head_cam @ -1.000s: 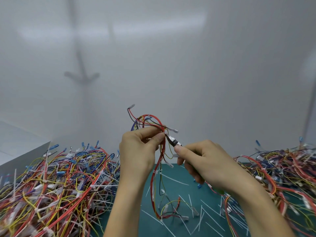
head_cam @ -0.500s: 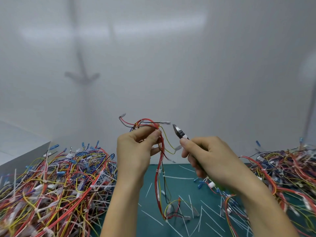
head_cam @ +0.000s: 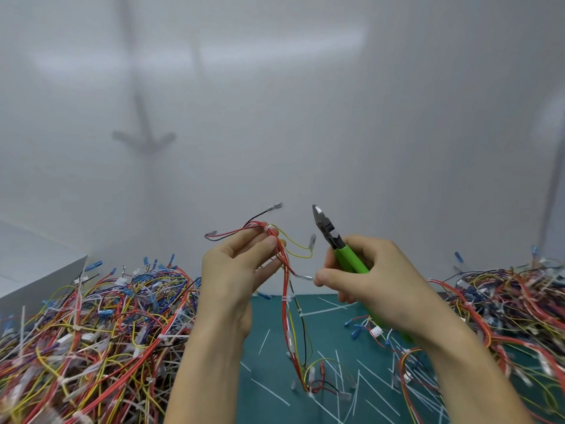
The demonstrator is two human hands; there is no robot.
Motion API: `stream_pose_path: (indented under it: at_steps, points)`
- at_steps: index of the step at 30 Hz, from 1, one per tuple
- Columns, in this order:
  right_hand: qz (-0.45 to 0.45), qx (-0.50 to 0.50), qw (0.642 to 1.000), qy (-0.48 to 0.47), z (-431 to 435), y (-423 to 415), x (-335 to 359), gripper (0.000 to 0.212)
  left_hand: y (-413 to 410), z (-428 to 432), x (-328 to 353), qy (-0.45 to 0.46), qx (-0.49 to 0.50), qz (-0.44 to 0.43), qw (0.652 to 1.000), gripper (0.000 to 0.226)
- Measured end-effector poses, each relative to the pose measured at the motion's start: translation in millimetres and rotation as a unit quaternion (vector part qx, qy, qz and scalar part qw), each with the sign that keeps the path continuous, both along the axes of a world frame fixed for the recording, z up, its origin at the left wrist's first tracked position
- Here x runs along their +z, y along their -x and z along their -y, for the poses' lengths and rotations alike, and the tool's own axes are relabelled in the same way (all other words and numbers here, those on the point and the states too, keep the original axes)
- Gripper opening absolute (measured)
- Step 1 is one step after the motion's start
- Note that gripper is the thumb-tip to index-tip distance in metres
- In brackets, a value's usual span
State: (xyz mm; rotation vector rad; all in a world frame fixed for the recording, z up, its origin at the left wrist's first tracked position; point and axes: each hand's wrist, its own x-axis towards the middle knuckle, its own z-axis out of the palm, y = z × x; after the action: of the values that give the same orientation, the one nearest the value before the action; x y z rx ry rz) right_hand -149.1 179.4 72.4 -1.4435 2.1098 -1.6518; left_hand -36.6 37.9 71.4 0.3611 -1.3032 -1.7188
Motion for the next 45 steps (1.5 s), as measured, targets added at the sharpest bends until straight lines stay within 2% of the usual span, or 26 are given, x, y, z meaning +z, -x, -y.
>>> stream_pose_path:
  at_steps: [8, 11, 13, 15, 18, 21, 23, 27, 29, 31, 37, 40, 43, 45]
  points:
    - [-0.024, 0.026, 0.999, -0.023, 0, -11, 4, 0.012, 3, 2, -1, -0.051, -0.053, -0.053, 0.996, 0.02]
    - [-0.093, -0.041, 0.993, -0.058, 6, -17, 1, 0.014, 3, -1, 2, -0.05, -0.085, -0.062, 0.993, 0.021]
    - [-0.127, -0.093, 0.986, -0.046, 14, -22, -3, 0.017, 3, -6, 4, -0.024, -0.106, -0.053, 0.993, 0.02]
    - [-0.116, -0.105, 0.988, 0.002, 20, -25, -6, 0.016, 2, -11, 4, 0.004, -0.113, -0.029, 0.993, 0.026]
    - [-0.067, -0.106, 0.99, 0.065, 23, -25, -7, 0.022, 1, -14, 3, 0.09, -0.073, 0.056, 0.992, 0.031]
    - [-0.029, -0.095, 0.991, 0.087, 23, -23, -7, 0.023, 0, -14, 1, 0.17, -0.05, 0.13, 0.976, 0.026]
    - [-0.005, -0.089, 0.99, 0.107, 23, -20, -8, 0.023, 1, -13, 0, 0.191, -0.048, 0.164, 0.967, 0.018]
    - [0.02, -0.098, 0.987, 0.129, 22, -12, -9, 0.025, -3, -8, -3, 0.214, -0.137, 0.234, 0.938, 0.028]
    - [0.028, -0.103, 0.985, 0.136, 21, -9, -10, 0.023, -6, -6, -3, 0.239, -0.186, 0.258, 0.917, 0.021]
    - [0.031, -0.106, 0.984, 0.14, 21, -7, -11, 0.021, -6, -5, -4, 0.249, -0.202, 0.258, 0.911, 0.007]
    - [0.013, -0.112, 0.984, 0.136, 20, -2, -13, 0.018, 5, -13, -8, 0.2, -0.162, 0.219, 0.941, 0.005]
    - [-0.006, -0.143, 0.98, 0.139, 19, -1, -12, 0.015, 7, -12, -9, 0.172, -0.108, 0.192, 0.96, 0.013]
    - [0.017, -0.104, 0.986, 0.129, 14, -1, -7, 0.024, 7, -8, -9, 0.133, -0.066, 0.165, 0.975, 0.01]
    - [0.025, -0.08, 0.994, 0.071, 11, 1, -5, 0.04, 6, -5, -9, 0.108, -0.05, 0.147, 0.982, 0.011]
